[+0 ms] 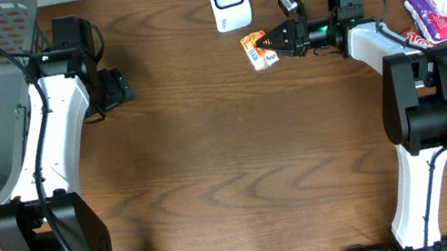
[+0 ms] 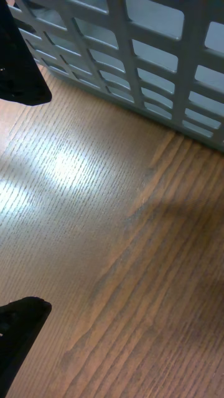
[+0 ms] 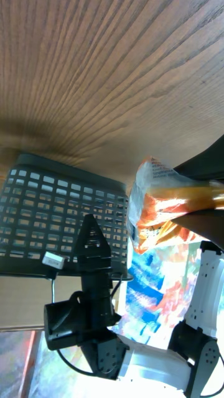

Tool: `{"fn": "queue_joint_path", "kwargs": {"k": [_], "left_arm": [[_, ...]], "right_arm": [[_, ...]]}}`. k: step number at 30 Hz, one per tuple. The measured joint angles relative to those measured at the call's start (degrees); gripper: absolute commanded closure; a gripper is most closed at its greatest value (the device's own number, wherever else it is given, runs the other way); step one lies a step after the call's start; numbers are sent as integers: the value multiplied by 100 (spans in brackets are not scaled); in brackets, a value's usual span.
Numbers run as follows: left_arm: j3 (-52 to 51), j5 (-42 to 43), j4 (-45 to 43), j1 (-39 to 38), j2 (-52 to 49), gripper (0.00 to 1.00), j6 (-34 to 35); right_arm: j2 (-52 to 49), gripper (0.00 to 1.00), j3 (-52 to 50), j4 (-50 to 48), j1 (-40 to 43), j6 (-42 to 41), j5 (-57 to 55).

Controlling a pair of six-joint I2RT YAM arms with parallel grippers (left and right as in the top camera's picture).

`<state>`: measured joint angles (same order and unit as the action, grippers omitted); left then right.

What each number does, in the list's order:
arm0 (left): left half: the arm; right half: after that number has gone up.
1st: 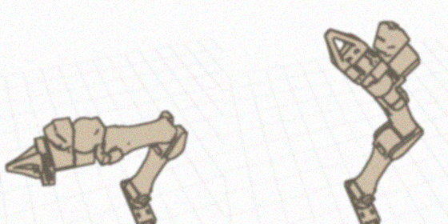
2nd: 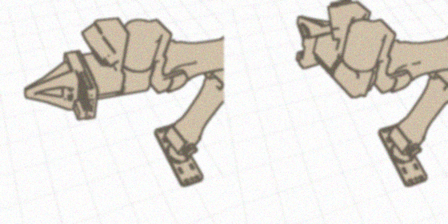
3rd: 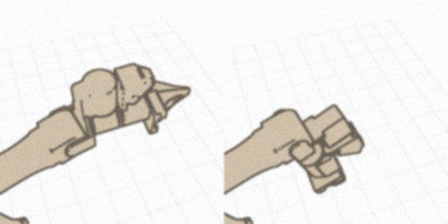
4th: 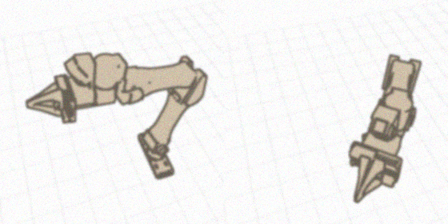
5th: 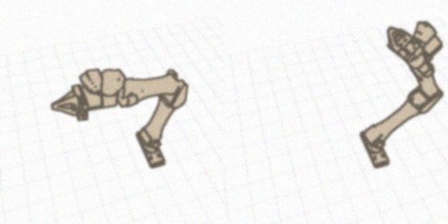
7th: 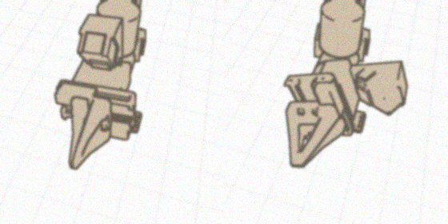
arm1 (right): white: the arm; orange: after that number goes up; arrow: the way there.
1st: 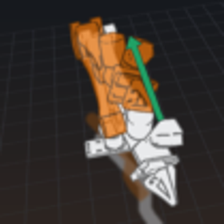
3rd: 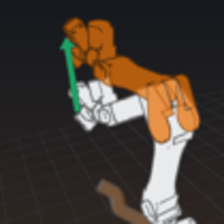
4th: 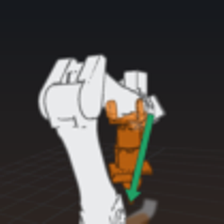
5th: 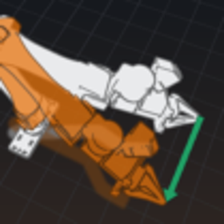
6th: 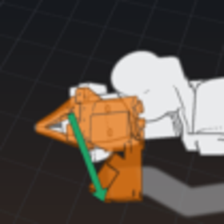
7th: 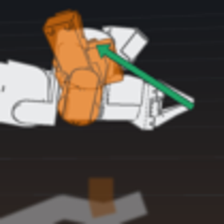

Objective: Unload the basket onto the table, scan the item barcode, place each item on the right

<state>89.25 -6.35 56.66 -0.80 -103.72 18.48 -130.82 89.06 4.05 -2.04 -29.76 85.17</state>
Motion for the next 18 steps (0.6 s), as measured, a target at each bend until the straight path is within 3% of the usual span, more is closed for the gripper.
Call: {"fn": "queue_joint_path", "kwargs": {"k": [18], "left_arm": [[0, 0, 0, 0, 0, 2, 0]], "right_arm": [[0, 99, 0, 0, 0, 0, -79]]}}
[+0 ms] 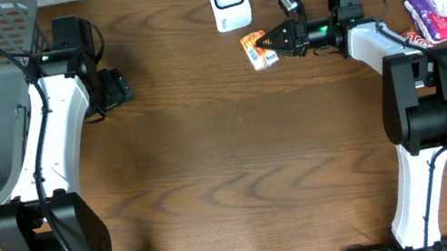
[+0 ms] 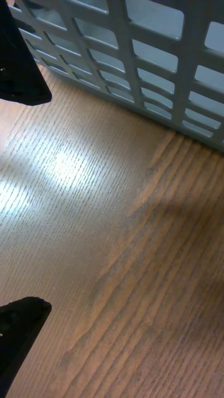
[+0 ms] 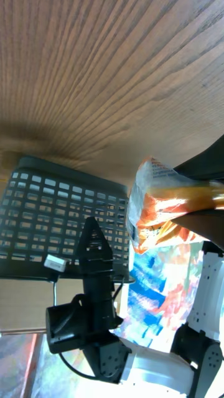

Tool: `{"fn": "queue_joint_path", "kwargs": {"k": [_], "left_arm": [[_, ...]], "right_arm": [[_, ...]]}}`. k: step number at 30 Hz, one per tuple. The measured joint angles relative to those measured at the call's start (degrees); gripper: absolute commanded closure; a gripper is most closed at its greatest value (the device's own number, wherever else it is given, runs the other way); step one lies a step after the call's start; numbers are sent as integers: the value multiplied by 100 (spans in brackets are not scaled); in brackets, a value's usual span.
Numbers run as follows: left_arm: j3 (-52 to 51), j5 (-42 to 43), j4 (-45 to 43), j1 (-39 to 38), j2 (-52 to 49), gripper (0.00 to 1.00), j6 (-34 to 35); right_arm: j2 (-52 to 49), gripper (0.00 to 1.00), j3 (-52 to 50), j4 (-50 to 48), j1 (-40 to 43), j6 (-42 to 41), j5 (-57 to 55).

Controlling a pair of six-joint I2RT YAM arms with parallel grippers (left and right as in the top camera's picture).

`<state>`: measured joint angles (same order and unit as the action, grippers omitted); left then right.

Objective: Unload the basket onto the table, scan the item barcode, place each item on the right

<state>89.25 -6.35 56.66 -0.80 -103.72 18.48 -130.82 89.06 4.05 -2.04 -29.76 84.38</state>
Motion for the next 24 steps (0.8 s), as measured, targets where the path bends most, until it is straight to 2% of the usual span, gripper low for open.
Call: {"fn": "queue_joint_path", "kwargs": {"k": [24], "left_arm": [[0, 0, 0, 0, 0, 2, 0]], "right_arm": [[0, 99, 0, 0, 0, 0, -70]]}}
